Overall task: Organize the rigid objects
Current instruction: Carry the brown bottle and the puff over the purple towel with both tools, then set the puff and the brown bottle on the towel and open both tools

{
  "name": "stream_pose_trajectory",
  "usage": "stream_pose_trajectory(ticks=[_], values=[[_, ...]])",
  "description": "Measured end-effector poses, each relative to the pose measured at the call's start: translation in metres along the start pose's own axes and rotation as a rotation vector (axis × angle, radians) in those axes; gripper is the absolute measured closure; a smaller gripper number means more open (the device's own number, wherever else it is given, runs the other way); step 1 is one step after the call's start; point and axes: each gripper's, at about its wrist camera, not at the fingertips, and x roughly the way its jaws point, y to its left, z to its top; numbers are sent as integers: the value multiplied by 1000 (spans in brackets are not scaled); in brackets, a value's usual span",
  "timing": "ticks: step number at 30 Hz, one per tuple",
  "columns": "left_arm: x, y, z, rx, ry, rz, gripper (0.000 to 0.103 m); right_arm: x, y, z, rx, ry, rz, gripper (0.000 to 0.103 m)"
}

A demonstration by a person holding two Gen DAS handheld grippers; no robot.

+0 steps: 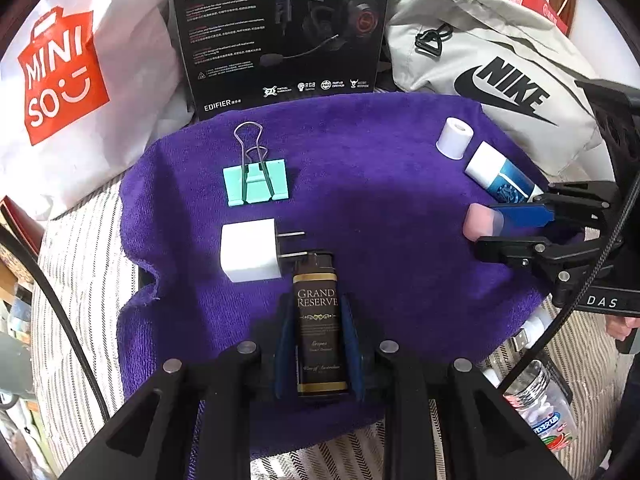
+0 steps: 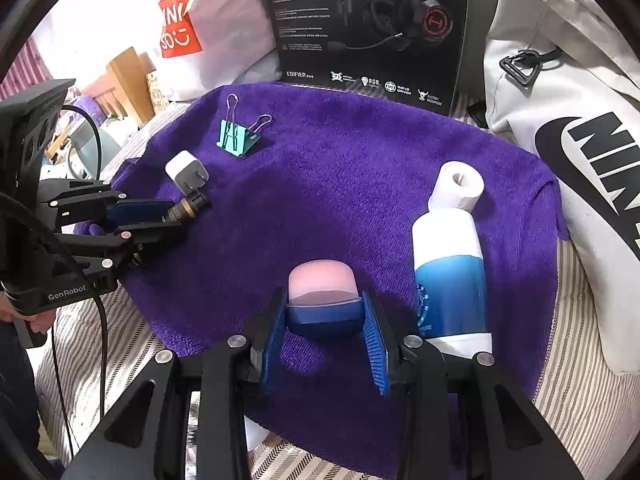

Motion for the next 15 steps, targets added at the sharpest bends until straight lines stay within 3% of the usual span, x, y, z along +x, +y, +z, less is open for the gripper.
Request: stream_pose_trajectory(ticks=[7,15], values=[[1,-1,-1,-7,-4,16,79,-1,-1,-1,-9,5,10,65],[-8,6,-5,-85,15,4,59,-7,-2,-4,49,41,20,43]])
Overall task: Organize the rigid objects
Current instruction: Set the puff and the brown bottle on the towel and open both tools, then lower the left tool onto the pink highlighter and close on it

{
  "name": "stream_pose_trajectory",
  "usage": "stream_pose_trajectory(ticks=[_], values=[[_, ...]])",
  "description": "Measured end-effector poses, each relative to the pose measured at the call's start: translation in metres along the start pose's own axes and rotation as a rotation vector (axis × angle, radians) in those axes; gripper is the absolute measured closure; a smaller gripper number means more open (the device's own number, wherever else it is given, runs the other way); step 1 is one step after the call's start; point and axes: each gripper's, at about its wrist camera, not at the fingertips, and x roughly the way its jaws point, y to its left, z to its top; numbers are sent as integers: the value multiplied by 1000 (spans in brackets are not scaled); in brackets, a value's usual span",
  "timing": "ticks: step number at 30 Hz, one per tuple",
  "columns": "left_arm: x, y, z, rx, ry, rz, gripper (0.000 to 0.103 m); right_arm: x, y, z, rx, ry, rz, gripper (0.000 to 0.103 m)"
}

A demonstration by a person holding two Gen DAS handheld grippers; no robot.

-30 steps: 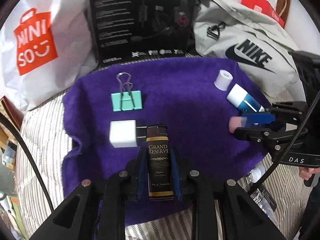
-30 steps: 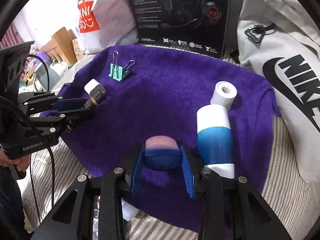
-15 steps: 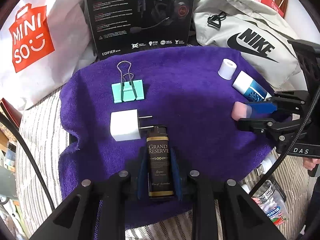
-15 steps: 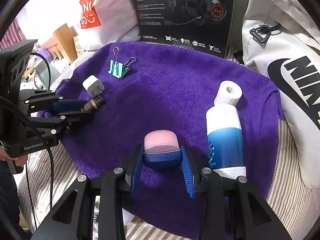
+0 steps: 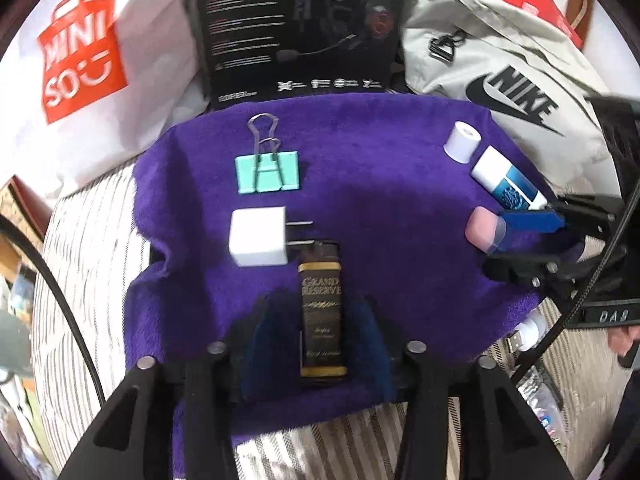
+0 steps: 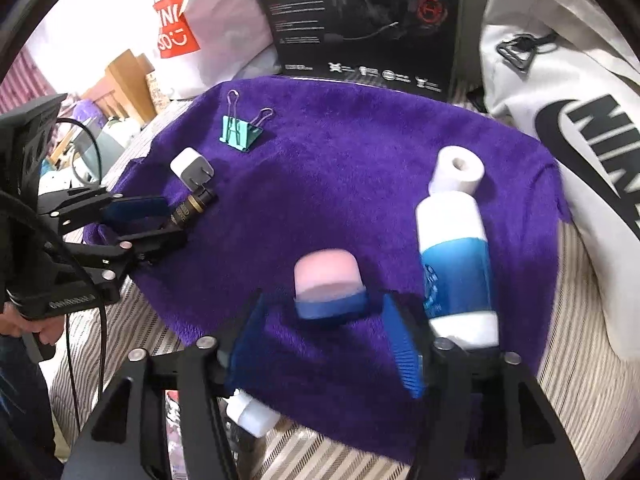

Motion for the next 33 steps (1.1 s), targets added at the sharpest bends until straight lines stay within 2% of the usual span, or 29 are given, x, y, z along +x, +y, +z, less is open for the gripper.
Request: stream_pose_trajectory(ticks=[2,4,6,10,15,21,26,30,33], values=[[-13,0,-4,-19,-20,-13,58,-10,1,-7,20,-9,-6,43],[-26,-5,-9,-7,-37,-7,53,-23,2,-15,33,-30,-4,41],[-42,-15,-17,10,-64,-2,48,-35,3,-22,44,-48,-15,34],[-59,-39,-41,48,-76,-29,48,-67,3,-49,82,-97,-27,31],[-58,-55,-67,33,-49,-73,48,-91,2,-82,130,-112,-40,31],[-41,-70,-79,38,-4,-74,48,-103,-1,-126,193,-96,-40,31],[-34,-83,-79,50,12,-58,48,-107,-4,-153,222,-74,-53,31],[-26,-96,-79,92,22,17,47,-109,-6,-163,243,-77,-44,31],[-30,-93,-82,90,14,37,45,-113,-5,-168,238,-82,-48,31]])
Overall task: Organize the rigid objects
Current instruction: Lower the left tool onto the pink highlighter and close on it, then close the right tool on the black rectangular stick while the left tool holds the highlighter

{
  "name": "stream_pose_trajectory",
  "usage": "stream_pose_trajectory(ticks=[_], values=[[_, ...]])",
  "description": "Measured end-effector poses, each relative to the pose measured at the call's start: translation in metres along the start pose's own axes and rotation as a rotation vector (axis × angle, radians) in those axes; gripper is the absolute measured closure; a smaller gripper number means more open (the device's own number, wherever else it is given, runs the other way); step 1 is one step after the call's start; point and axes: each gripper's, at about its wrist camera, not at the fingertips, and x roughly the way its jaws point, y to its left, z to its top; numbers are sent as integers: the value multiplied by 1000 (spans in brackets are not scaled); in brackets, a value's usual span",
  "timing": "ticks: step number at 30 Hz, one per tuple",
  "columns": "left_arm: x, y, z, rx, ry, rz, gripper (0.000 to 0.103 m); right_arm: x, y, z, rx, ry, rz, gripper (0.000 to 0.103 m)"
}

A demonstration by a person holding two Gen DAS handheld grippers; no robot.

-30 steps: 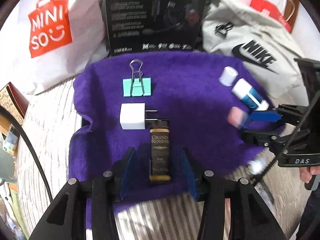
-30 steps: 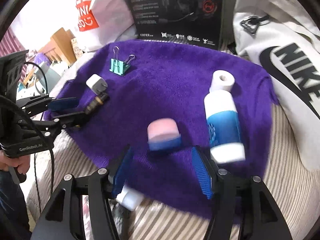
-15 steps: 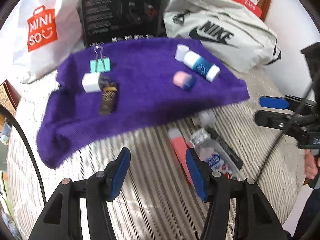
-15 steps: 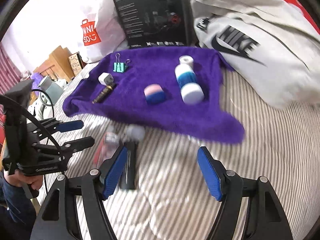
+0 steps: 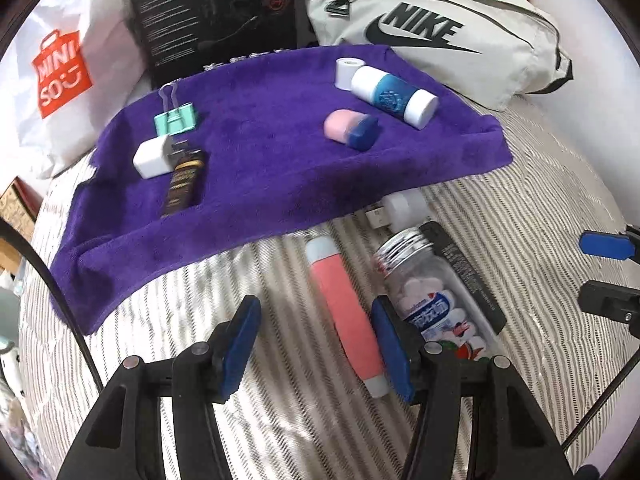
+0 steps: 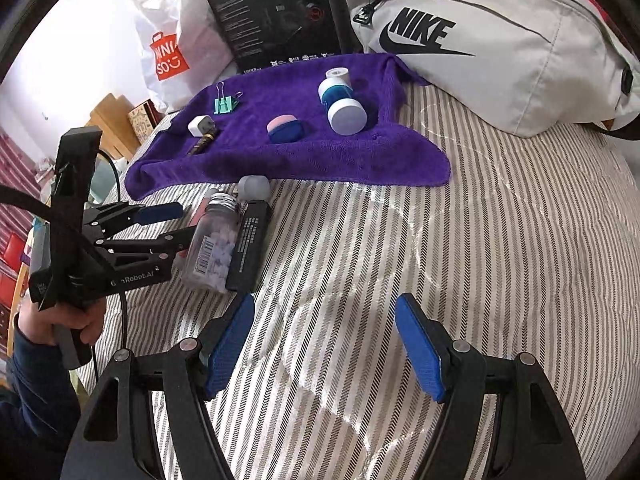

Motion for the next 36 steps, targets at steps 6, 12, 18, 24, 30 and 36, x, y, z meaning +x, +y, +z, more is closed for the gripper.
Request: stream_pose_trajectory(ticks=[6,12,18,24,30,36], values=[[-2,9,-4,4,-24,-13,59,4,4,2,3,-2,9,31],[0,-6,2,64,-38,-46,87,13,17,7,-20,9,24,31],[-4,6,-4,44,-38,-33,87,22,33,19,-45,0,35,31],[-10,33,-18,2,-28,-7,87,45,44,31,-96,10,-48,31],[-13,49,-27,-45,-39,-41,87,65,55,37,-141,41,-83,31],[-12,51,-28,-50,-45,-45,87,77,75,31,-248,13,-150,53]])
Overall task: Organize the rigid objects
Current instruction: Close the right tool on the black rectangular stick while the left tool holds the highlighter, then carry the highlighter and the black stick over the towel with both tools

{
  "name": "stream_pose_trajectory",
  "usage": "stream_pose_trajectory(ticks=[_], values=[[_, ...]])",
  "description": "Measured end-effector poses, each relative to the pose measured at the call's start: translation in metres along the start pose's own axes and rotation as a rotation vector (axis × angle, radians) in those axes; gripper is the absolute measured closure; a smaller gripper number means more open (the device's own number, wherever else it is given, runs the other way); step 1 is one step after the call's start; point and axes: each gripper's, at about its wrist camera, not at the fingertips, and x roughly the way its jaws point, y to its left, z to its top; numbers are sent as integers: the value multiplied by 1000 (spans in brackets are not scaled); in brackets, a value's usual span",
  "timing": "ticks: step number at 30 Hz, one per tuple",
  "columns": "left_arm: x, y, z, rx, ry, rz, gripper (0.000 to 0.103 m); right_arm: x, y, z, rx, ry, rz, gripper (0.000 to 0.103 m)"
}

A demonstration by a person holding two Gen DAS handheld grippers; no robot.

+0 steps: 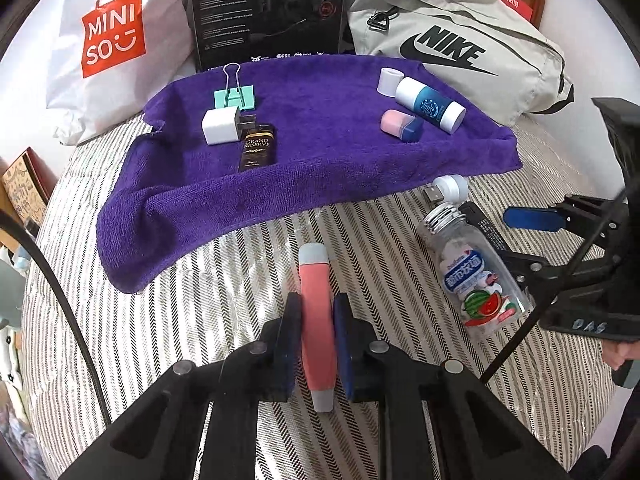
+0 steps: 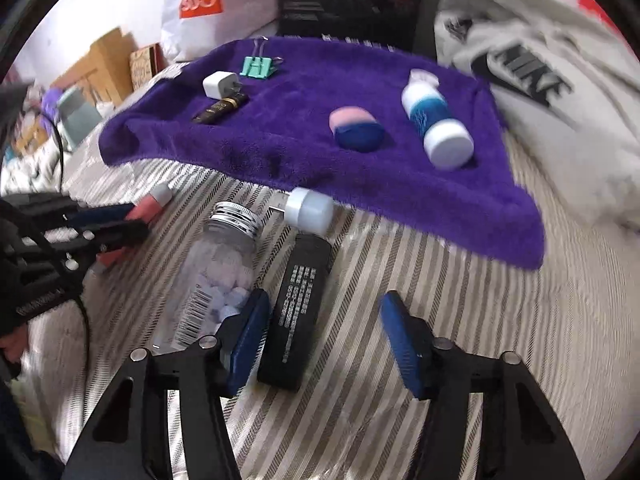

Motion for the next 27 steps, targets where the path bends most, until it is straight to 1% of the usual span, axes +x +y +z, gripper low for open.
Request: stream_pose_trajectory(ticks=[1,2,3,4,5,7,9,15,17,21,24,26,27], values=[[0,0,0,-1,-1,-2,86,-1,1,0,-3,-3,15,57],[0,1,-1,-2,-2,-3,86,-2,-1,-1,1,-4,22,64],[-2,2,-2,-2,-3,-4,86,-4,-5,-2,11,-2,23,74],[-2,3,-3,-5,-2,-3,86,-5,-10,-3,21,1,24,79],[-4,5,-5,-6,-1,-1,86,-7,-15,-6,31,8,30,80],[-6,8,-7,-5,2,9,87,-11,-27,-11,51,23,43,80],[-6,10,-9,-10,1,11,86,-13,-31,-14,56,28,32,80],[-4,8,-7,-5,-1,24,86,-9,-26,-12,28,5,14,79],[-4,9,-6,-13,-7,17,86,-9,-25,-12,13,-2,8,79],[-4,8,-6,0,-8,18,87,-9,-26,-11,2,9,15,81],[-7,12,-6,-13,-1,14,87,-12,-28,-10,4,30,21,81],[-11,14,-7,-16,-9,18,87,-20,-31,-12,10,6,16,81],[-11,14,-7,-17,-8,17,87,-20,-32,-13,15,13,26,81]])
